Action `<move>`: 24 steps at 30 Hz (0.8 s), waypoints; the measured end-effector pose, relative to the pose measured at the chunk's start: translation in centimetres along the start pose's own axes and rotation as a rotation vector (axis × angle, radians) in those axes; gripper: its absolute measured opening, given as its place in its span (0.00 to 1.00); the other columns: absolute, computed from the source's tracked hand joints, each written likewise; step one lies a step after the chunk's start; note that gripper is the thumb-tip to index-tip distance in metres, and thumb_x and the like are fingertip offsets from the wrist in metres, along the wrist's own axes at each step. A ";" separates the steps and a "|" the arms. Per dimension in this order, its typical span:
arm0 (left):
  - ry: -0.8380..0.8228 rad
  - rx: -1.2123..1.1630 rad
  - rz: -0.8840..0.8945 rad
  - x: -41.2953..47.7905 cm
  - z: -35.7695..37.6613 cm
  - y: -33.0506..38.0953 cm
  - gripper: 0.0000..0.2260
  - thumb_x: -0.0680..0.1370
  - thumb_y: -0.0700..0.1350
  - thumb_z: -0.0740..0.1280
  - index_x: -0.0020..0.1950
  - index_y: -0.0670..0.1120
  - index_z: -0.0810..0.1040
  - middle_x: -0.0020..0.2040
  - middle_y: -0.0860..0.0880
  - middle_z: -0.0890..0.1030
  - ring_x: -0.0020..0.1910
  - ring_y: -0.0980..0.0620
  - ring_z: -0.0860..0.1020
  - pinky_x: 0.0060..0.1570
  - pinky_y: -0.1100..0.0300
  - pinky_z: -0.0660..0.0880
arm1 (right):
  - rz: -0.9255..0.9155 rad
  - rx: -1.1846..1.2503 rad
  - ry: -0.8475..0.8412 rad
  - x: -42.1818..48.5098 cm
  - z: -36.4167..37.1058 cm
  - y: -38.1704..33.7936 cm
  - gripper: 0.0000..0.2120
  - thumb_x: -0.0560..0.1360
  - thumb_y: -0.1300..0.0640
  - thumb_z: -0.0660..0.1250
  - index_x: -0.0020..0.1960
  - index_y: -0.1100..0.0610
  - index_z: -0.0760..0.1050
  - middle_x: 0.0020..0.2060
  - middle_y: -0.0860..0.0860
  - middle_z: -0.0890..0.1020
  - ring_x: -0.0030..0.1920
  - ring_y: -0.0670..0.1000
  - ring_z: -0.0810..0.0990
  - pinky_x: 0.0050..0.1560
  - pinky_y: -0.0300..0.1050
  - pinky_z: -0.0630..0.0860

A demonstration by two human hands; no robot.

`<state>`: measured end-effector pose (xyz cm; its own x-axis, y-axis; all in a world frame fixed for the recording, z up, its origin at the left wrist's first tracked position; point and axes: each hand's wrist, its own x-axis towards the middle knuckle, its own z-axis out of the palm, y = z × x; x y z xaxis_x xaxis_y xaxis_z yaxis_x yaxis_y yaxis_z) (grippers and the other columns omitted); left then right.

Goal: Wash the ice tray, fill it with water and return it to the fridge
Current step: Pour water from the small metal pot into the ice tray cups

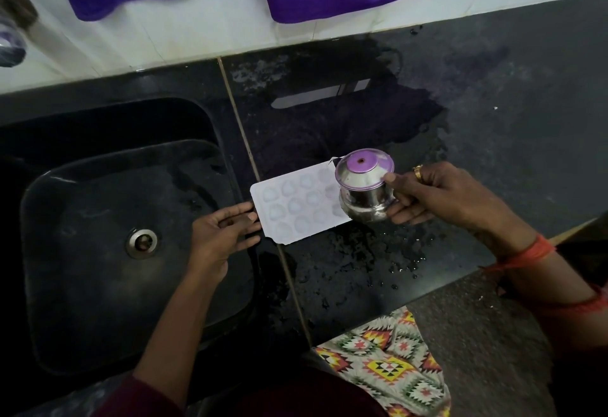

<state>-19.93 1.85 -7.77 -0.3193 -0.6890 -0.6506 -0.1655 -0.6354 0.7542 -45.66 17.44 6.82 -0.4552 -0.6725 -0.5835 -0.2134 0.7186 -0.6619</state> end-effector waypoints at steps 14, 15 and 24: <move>-0.002 -0.001 -0.004 0.2 0.1 -0.1 0.06 0.77 0.35 0.71 0.51 0.43 0.83 0.46 0.43 0.86 0.40 0.53 0.86 0.34 0.61 0.82 | 0.010 0.001 0.001 -0.1 -0.3 0.3 0.18 0.78 0.42 0.65 0.38 0.55 0.81 0.39 0.55 0.88 0.42 0.53 0.89 0.51 0.52 0.84; -0.002 0.000 -0.004 0.3 0.0 -0.2 0.06 0.77 0.35 0.70 0.51 0.43 0.83 0.46 0.43 0.86 0.40 0.53 0.86 0.34 0.61 0.81 | 0.009 0.007 0.001 -0.1 -0.3 0.3 0.19 0.77 0.42 0.65 0.36 0.53 0.81 0.39 0.56 0.88 0.42 0.54 0.89 0.52 0.53 0.84; 0.000 0.009 0.001 0.2 0.0 -0.2 0.06 0.77 0.35 0.70 0.53 0.43 0.83 0.44 0.46 0.86 0.40 0.53 0.86 0.36 0.60 0.82 | -0.001 0.026 -0.019 0.0 -0.4 0.7 0.19 0.71 0.37 0.65 0.35 0.51 0.82 0.39 0.56 0.88 0.42 0.55 0.89 0.52 0.54 0.84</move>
<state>-19.97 1.83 -8.10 -0.3192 -0.6896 -0.6501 -0.1734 -0.6319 0.7554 -46.15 18.07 6.56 -0.4389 -0.6765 -0.5914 -0.1912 0.7134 -0.6741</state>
